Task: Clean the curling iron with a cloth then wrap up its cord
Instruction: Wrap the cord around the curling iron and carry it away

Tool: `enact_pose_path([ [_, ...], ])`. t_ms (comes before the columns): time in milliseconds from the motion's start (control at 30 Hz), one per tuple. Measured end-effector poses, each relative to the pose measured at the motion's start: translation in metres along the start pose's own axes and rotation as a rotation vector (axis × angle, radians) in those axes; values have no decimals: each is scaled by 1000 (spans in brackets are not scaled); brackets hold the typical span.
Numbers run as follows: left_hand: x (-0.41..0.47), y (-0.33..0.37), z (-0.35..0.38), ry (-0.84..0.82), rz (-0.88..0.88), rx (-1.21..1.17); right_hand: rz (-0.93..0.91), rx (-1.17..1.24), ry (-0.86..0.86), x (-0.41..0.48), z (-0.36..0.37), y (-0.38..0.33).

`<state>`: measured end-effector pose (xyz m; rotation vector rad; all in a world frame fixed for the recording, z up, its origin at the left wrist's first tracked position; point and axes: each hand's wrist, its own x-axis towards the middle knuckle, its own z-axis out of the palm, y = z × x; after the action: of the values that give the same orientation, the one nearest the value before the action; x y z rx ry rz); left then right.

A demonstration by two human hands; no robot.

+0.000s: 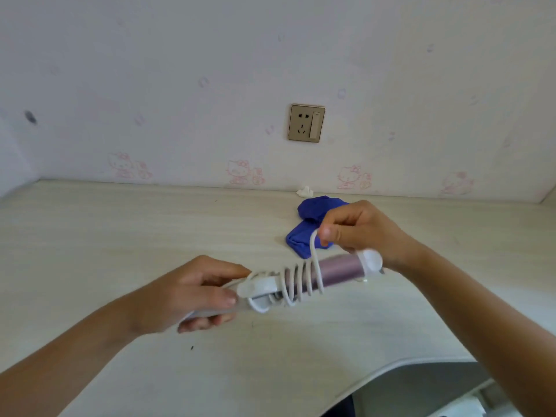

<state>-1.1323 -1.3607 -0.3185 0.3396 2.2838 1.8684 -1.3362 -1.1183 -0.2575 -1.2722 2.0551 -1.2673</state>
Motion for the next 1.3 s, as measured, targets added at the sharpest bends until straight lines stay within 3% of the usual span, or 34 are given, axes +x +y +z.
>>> enact_pose_path([
  [100, 14, -14, 28, 146, 146, -115, 69, 73, 170, -13, 20, 21],
  [233, 53, -28, 67, 434, 189, -155, 149, 278, 275, -28, 79, 32],
  [333, 77, -29, 88, 610, 198, -65, 90, 484, 351, -34, 100, 28],
  [433, 87, -31, 104, 677, 232, 116, -8, 490, 453, -37, 106, 28],
  [600, 86, -28, 115, 607, 168, 208, 29, 341, 614, -43, 98, 40],
  [800, 66, -42, 82, 578, 72, 727, 237, -169, 575, -83, 28, 91],
  [1000, 63, -73, 80, 326, -145, 1049, 490, -486, 586, -121, 6, 128],
  [1167, 65, -80, 79, 316, -170, 1086, 570, -706, 523, -116, 13, 128],
  [1300, 65, -79, 80, 310, -178, 1104, 606, -730, 515, -113, 16, 122],
])
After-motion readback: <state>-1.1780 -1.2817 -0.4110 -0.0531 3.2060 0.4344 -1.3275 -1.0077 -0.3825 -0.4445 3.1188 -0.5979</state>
